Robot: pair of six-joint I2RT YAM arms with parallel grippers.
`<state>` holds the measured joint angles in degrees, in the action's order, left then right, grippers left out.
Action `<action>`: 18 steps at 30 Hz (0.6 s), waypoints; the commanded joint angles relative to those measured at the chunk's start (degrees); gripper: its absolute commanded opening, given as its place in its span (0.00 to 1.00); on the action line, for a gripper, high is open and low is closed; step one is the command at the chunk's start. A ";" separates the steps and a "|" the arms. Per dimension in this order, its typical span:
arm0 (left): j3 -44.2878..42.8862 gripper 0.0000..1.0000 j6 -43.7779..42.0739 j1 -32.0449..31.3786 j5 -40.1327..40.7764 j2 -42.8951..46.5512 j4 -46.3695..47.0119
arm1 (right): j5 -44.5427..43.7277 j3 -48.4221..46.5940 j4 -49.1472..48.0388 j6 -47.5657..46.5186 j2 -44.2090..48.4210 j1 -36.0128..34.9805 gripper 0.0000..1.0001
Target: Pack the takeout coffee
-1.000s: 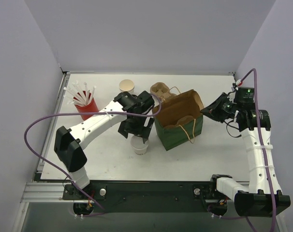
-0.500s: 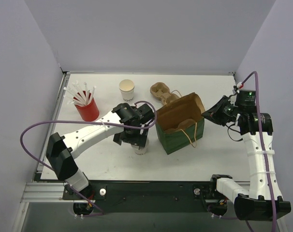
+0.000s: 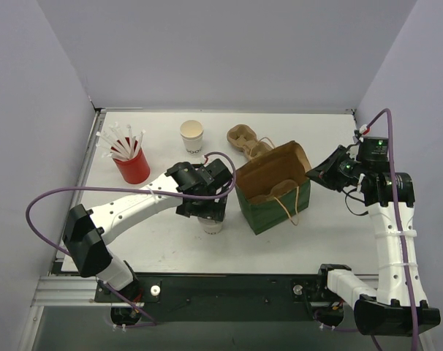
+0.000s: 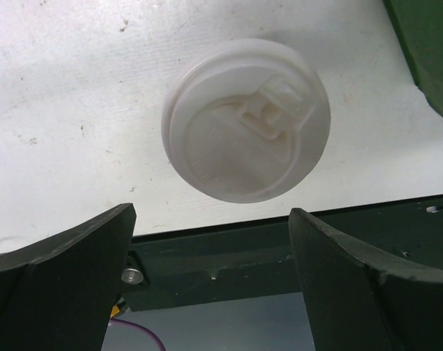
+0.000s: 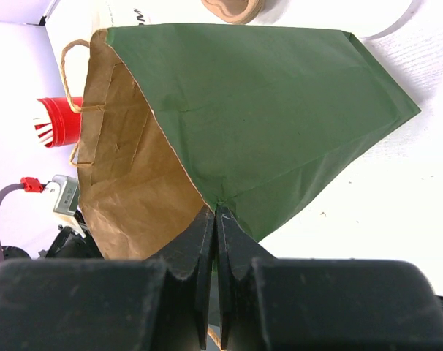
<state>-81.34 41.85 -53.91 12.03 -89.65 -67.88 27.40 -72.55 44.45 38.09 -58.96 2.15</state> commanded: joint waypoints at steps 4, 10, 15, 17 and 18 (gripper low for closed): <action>-1.01 0.97 -0.53 -0.14 1.94 0.97 5.21 | -0.42 -2.33 0.73 -0.38 1.13 -0.31 0.00; -1.63 0.97 -1.15 -0.05 1.68 -0.62 5.47 | -0.50 -2.50 0.90 -0.38 1.30 -0.31 0.00; -1.10 0.97 -2.03 0.03 1.24 0.08 8.63 | -0.50 -2.86 1.17 -0.56 1.30 -0.31 0.00; -1.36 0.97 -2.20 0.30 1.24 -0.18 8.90 | -0.59 -2.94 1.34 -0.64 1.39 -0.31 0.00; -1.45 0.97 -2.21 0.30 1.24 -0.44 8.90 | -0.77 -2.86 1.34 -0.64 1.48 -0.31 0.00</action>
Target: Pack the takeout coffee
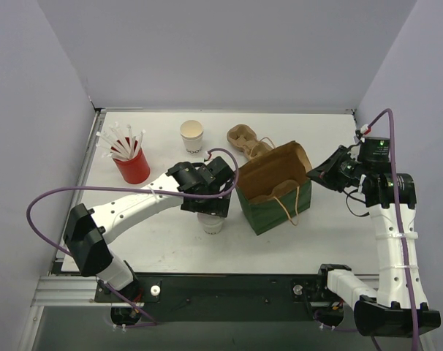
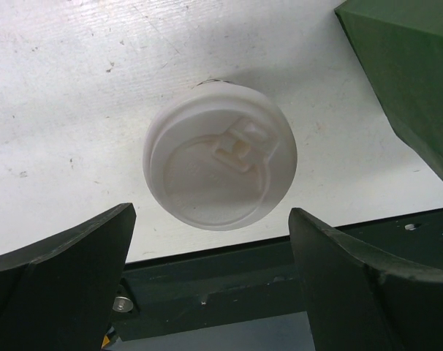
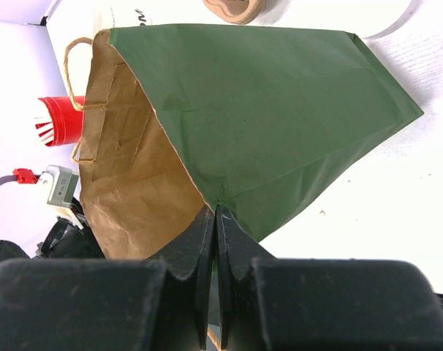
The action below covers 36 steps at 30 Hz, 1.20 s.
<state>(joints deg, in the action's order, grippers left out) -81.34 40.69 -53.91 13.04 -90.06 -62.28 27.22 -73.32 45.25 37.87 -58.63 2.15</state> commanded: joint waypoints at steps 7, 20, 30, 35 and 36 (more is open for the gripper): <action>-1.81 0.98 -1.14 0.21 1.02 -1.26 2.51 | -4.19 -2.71 1.76 -0.87 2.12 -0.04 0.00; -1.01 0.97 -2.10 0.38 1.29 -1.96 3.66 | -4.63 -3.15 2.29 -0.34 2.03 1.63 0.00; 0.13 0.95 -2.28 0.30 0.32 -2.22 4.98 | -4.28 -3.06 2.29 -0.43 1.94 1.54 0.00; 1.18 0.94 -1.84 0.21 0.23 -2.31 5.15 | -4.28 -2.88 2.29 -0.51 1.94 1.54 0.00; 1.45 0.94 -1.84 0.21 0.06 -2.14 5.50 | -4.46 -2.97 2.29 -0.51 2.20 1.63 0.00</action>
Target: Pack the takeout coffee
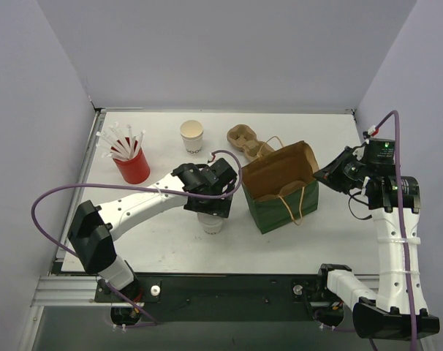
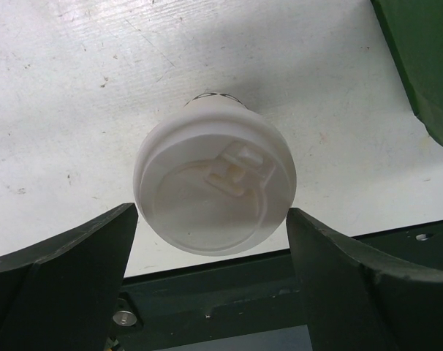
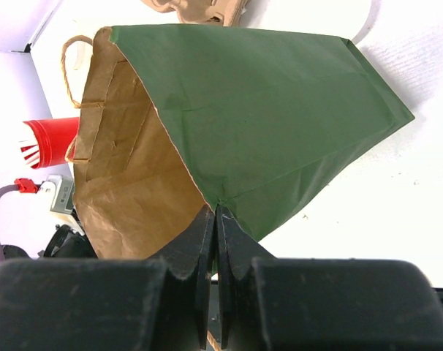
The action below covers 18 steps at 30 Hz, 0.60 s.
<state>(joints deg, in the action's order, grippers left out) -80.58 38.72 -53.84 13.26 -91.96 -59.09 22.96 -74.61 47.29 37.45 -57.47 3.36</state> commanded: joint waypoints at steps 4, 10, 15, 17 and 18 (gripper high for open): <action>1.21 0.93 0.39 0.14 -0.07 -0.15 2.67 | -0.46 -1.59 0.26 -0.10 1.22 0.42 0.00; 1.21 0.90 0.13 0.06 -0.25 -0.58 3.37 | -0.81 -1.50 0.26 0.08 1.40 0.51 0.00; 1.30 0.88 0.04 -0.03 -0.07 -0.94 3.19 | -0.73 -1.33 0.17 0.08 1.31 0.51 0.00; 1.47 0.86 -0.05 -0.12 0.02 -0.67 3.45 | -0.64 -1.33 0.26 0.08 1.22 0.51 0.00; 1.65 0.86 -0.05 -0.03 0.19 -0.50 3.46 | -0.55 -1.42 0.26 -0.01 1.14 0.60 0.00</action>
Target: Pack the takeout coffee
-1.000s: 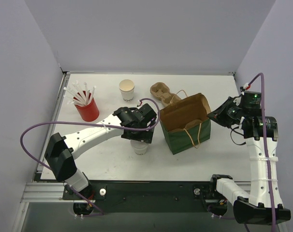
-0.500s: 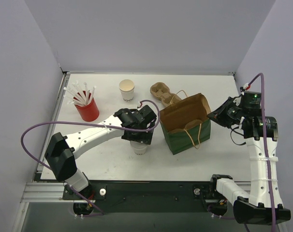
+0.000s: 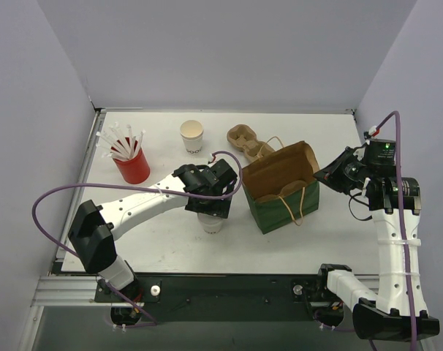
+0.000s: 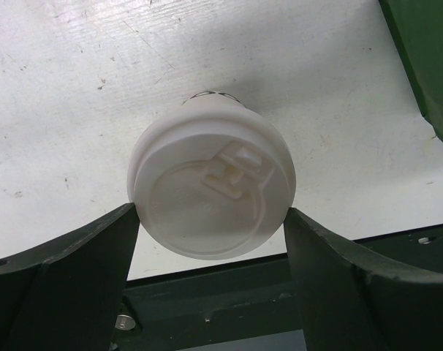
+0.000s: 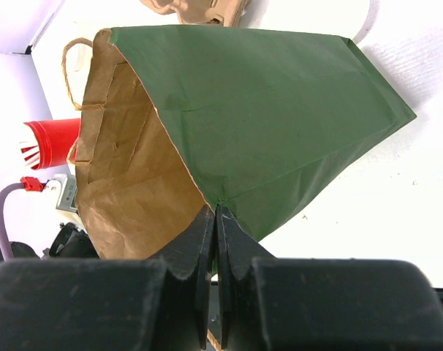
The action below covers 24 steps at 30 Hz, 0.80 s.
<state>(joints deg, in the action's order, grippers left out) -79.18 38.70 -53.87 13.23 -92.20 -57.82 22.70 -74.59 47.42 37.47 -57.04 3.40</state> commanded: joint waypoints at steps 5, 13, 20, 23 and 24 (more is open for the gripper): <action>1.92 0.81 0.59 -0.27 0.74 0.09 2.80 | -0.20 -1.26 0.04 -0.03 0.52 0.56 0.00; 4.91 0.74 1.38 -0.45 1.97 1.41 3.42 | -0.02 -1.18 0.04 -0.12 0.61 0.47 0.00; 4.39 0.75 0.86 -0.63 3.20 1.41 2.63 | 0.07 -1.00 0.13 -0.21 0.61 0.56 0.00; 3.59 0.80 0.59 -0.98 3.46 0.62 1.40 | 0.07 -1.00 -0.04 -0.12 0.87 0.47 0.00; 3.33 0.81 0.59 -1.06 3.55 0.45 1.22 | 0.07 -1.00 0.04 -0.12 0.96 0.56 0.00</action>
<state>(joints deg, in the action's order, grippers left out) -75.81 39.46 -54.68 15.38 -89.97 -54.15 22.72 -74.59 47.42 37.45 -57.04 3.40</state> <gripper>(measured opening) 0.856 0.002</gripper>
